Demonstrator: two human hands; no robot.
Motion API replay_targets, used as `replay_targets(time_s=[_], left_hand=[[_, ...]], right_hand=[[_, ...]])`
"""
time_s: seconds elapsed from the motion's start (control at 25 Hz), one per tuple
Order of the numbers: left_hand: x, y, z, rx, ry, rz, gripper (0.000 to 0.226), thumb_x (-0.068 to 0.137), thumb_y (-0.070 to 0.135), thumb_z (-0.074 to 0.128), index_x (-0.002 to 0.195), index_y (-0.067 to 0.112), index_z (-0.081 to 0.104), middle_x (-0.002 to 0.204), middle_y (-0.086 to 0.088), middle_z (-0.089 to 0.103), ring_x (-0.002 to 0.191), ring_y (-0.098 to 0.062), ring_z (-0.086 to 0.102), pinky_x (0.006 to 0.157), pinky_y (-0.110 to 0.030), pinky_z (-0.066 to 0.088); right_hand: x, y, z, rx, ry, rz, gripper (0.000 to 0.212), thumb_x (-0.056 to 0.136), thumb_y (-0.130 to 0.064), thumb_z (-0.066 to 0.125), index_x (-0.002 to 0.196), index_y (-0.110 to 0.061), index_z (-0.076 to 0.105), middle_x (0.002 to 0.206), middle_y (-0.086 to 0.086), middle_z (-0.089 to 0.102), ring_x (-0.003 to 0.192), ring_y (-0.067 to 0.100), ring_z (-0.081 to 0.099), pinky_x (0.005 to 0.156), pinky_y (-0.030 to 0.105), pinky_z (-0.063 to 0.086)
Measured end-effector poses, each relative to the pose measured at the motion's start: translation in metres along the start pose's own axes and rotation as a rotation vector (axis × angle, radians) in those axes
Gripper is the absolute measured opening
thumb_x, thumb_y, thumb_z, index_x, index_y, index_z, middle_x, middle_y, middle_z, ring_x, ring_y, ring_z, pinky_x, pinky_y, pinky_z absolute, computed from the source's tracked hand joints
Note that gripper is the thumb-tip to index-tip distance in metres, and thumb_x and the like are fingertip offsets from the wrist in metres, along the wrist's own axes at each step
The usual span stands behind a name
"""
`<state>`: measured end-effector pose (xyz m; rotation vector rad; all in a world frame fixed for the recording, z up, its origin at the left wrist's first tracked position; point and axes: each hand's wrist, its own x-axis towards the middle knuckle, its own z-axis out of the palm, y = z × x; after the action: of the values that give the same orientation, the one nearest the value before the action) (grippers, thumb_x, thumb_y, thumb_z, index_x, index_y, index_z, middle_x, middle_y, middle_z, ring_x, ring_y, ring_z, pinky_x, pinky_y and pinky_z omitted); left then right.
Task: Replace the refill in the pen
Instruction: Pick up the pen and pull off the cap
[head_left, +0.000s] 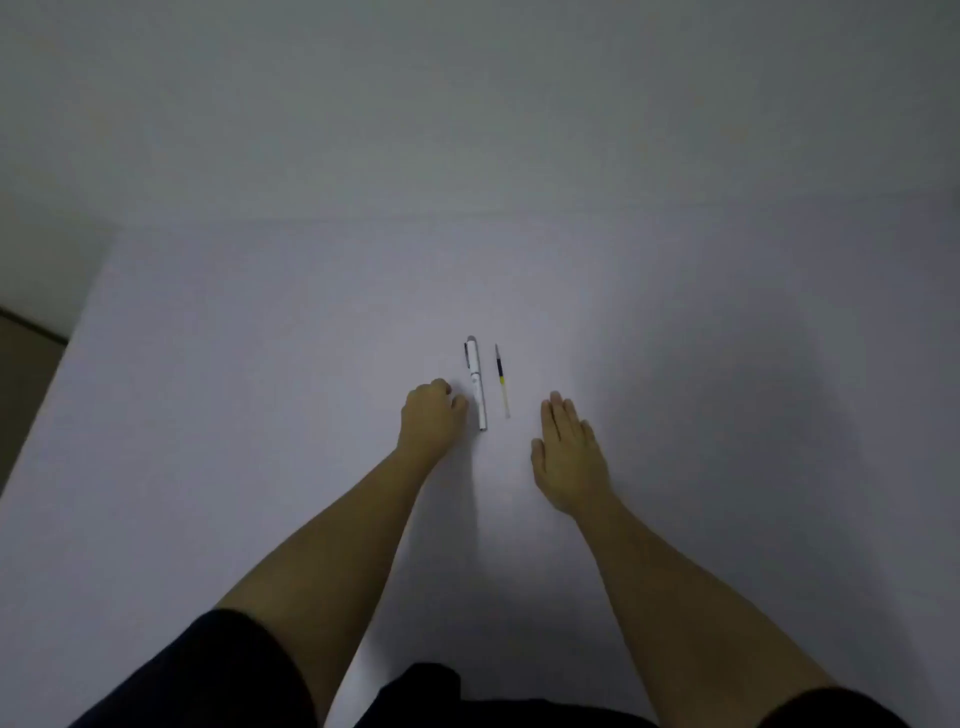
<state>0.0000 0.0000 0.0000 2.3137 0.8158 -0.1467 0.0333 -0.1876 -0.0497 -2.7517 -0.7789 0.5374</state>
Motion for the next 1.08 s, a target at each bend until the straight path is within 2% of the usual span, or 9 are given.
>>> replay_targets(time_s=[0.08,0.24,0.36,0.56,0.68,0.76,0.88,1.0,1.08], left_hand=[[0.013,0.006,0.007,-0.017,0.031,-0.054,0.022,0.09,0.017,0.049,0.082,-0.002,0.055,0.08,-0.02,0.059,0.071,-0.027,0.049,0.064,-0.035,0.039],[0.023,0.021,0.021,-0.036,0.052,-0.075,0.032,0.092,0.027,0.051,0.089,-0.005,0.057,0.086,-0.023,0.065,0.077,-0.034,0.059,0.065,-0.038,0.046],[0.035,0.028,0.028,-0.028,0.06,-0.141,0.025,0.089,0.02,0.053,0.094,-0.004,0.058,0.09,-0.023,0.065,0.078,-0.035,0.061,0.061,-0.035,0.045],[0.042,0.032,0.028,-0.064,0.032,-0.222,0.017,0.085,0.014,0.056,0.089,-0.003,0.061,0.09,-0.021,0.066,0.07,-0.03,0.058,0.058,-0.031,0.042],[0.032,0.024,0.02,-0.027,0.034,-0.165,0.02,0.087,0.014,0.055,0.087,-0.005,0.059,0.087,-0.024,0.066,0.068,-0.031,0.057,0.057,-0.033,0.042],[0.022,0.016,0.009,0.026,0.045,-0.1,0.022,0.089,0.017,0.052,0.085,-0.004,0.056,0.082,-0.024,0.064,0.065,-0.032,0.056,0.056,-0.034,0.042],[0.0,-0.001,-0.013,0.007,-0.058,0.057,0.024,0.091,0.023,0.054,0.079,0.002,0.051,0.074,-0.017,0.061,0.059,-0.028,0.052,0.055,-0.034,0.044],[-0.032,-0.015,-0.03,-0.033,-0.245,0.204,0.022,0.091,0.029,0.056,0.082,0.008,0.054,0.072,-0.01,0.065,0.052,-0.017,0.05,0.05,-0.03,0.043],[-0.05,-0.016,-0.036,-0.039,-0.253,0.293,0.02,0.09,0.03,0.058,0.082,0.012,0.053,0.07,-0.008,0.062,0.05,-0.011,0.043,0.048,-0.022,0.035]], right_hand=[[0.003,0.003,0.003,0.046,0.092,0.006,0.056,0.097,-0.024,0.034,0.147,-0.004,0.017,0.158,0.013,0.015,0.146,0.026,0.013,0.118,0.041,0.014],[-0.002,0.004,0.013,0.015,0.213,-0.017,0.055,0.093,-0.021,0.044,0.142,-0.002,0.031,0.151,0.015,0.033,0.14,0.031,0.03,0.114,0.046,0.024],[0.001,0.003,0.014,0.011,0.217,-0.012,0.055,0.093,-0.023,0.04,0.143,-0.003,0.031,0.151,0.014,0.033,0.141,0.03,0.029,0.114,0.044,0.022],[0.001,0.004,0.015,0.022,0.177,-0.011,0.055,0.094,-0.023,0.038,0.145,-0.004,0.026,0.154,0.014,0.027,0.143,0.029,0.024,0.116,0.043,0.018],[0.002,0.005,0.01,0.047,0.119,-0.022,0.056,0.097,-0.025,0.034,0.147,-0.007,0.017,0.158,0.011,0.016,0.147,0.025,0.012,0.119,0.038,0.01],[0.002,0.006,-0.001,0.133,0.103,-0.039,0.054,0.098,-0.026,0.035,0.146,-0.008,0.02,0.158,0.011,0.016,0.147,0.023,0.012,0.118,0.035,0.01],[-0.004,0.005,-0.03,0.418,0.152,-0.031,0.046,0.097,-0.021,0.043,0.141,-0.008,0.035,0.148,0.012,0.038,0.138,0.024,0.033,0.112,0.027,0.022],[-0.016,-0.006,-0.054,0.579,0.24,-0.062,0.04,0.095,-0.019,0.049,0.133,-0.009,0.047,0.13,0.007,0.056,0.111,0.019,0.057,0.097,0.024,0.041],[-0.026,-0.017,-0.064,0.667,0.235,-0.053,0.04,0.093,-0.021,0.054,0.131,-0.01,0.05,0.119,-0.004,0.058,0.095,0.012,0.061,0.087,0.014,0.043]])
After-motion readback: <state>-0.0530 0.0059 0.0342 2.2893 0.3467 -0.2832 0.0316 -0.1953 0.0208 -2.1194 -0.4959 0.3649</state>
